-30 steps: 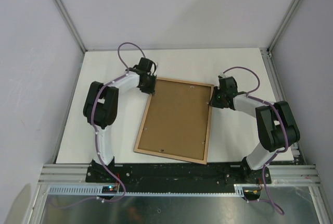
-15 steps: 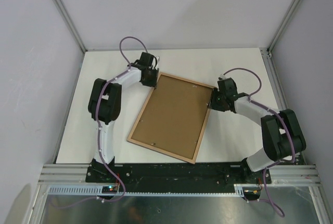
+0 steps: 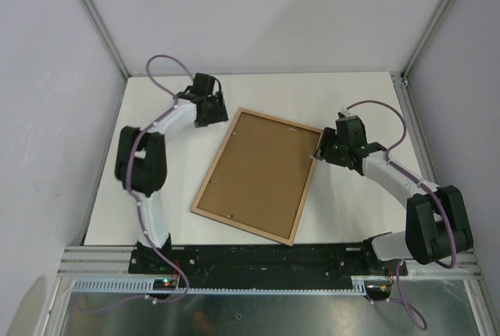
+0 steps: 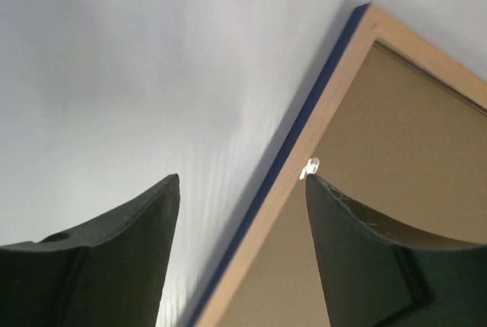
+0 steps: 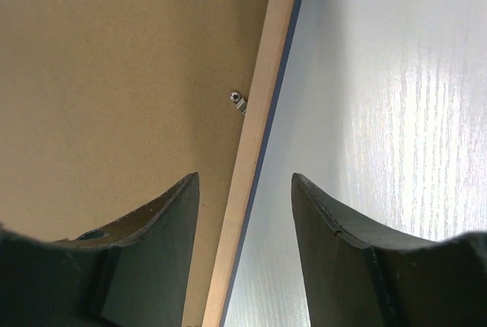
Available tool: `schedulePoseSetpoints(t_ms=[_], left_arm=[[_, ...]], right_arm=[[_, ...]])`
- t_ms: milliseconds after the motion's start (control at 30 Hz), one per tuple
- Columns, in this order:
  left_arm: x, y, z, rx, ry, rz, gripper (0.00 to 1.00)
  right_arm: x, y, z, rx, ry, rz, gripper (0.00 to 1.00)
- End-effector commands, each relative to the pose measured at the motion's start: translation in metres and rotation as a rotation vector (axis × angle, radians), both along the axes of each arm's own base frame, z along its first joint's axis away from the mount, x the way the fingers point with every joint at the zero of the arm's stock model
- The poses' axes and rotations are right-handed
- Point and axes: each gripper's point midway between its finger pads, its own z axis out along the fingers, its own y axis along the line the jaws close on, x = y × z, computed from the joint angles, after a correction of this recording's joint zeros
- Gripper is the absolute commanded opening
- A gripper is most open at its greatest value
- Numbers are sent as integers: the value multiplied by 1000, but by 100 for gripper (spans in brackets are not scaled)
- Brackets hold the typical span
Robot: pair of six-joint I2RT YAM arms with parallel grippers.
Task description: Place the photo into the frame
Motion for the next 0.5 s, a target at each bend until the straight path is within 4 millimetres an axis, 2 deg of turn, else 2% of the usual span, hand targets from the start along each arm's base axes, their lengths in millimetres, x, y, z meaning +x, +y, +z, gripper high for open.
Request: schedulePoseSetpoints(t_ms=[0, 33, 67, 100, 200, 333, 467], left_arm=[[-61, 39, 51, -125, -7, 420, 72], [-80, 44, 54, -150, -2, 473, 72], [-101, 48, 45, -168, 30, 527, 73], [-119, 52, 46, -191, 39, 562, 73], [-171, 64, 31, -216, 94, 659, 73], [-225, 72, 20, -273, 140, 733, 71], [-267, 73, 3, -312, 205, 772, 68]], right_arm=[[4, -6, 20, 3, -63, -17, 56], [5, -6, 22, 5, -71, -19, 57], [6, -6, 24, 10, -79, -17, 57], [7, -5, 26, 15, -86, -15, 56], [8, -2, 28, 28, -93, -7, 57], [9, 0, 25, 36, -85, 4, 56], [11, 3, 21, 43, -79, 8, 56]])
